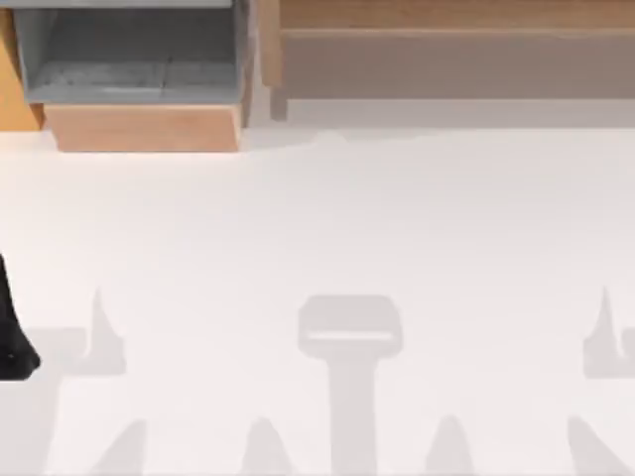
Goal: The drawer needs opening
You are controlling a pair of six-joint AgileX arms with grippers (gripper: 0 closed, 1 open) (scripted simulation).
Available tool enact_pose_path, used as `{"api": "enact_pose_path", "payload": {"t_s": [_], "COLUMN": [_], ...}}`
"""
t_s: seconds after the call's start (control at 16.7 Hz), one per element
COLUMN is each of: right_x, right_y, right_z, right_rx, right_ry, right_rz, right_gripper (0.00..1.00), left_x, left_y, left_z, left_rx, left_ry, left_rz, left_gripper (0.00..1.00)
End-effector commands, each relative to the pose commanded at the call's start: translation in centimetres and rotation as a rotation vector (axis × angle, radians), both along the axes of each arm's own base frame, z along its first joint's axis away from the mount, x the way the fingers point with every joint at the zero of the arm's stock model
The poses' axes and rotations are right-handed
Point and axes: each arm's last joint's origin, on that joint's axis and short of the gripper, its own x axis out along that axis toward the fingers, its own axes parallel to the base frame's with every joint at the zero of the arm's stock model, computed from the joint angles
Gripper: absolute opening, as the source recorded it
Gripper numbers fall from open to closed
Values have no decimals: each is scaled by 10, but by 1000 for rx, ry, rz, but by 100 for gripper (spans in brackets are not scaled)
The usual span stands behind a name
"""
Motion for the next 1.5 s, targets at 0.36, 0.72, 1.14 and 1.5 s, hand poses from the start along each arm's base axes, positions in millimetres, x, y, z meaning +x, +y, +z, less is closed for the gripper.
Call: {"api": "enact_pose_path", "payload": {"t_s": [0.36,0.72,1.14,1.5], "right_x": [0,0,0,0], "right_y": [0,0,0,0], "right_z": [0,0,0,0], "right_rx": [0,0,0,0], "right_ry": [0,0,0,0], "right_rz": [0,0,0,0], "right_gripper": [100,100,100,100], "left_x": [3,32,69,70], "left_y": [-6,-33,-78,-80], "left_z": [24,79,112,112], "left_rx": [0,-7,0,1], "left_ry": [-19,-12,0,1], "left_rz": [6,7,0,2], "left_gripper": [100,100,100,100]}}
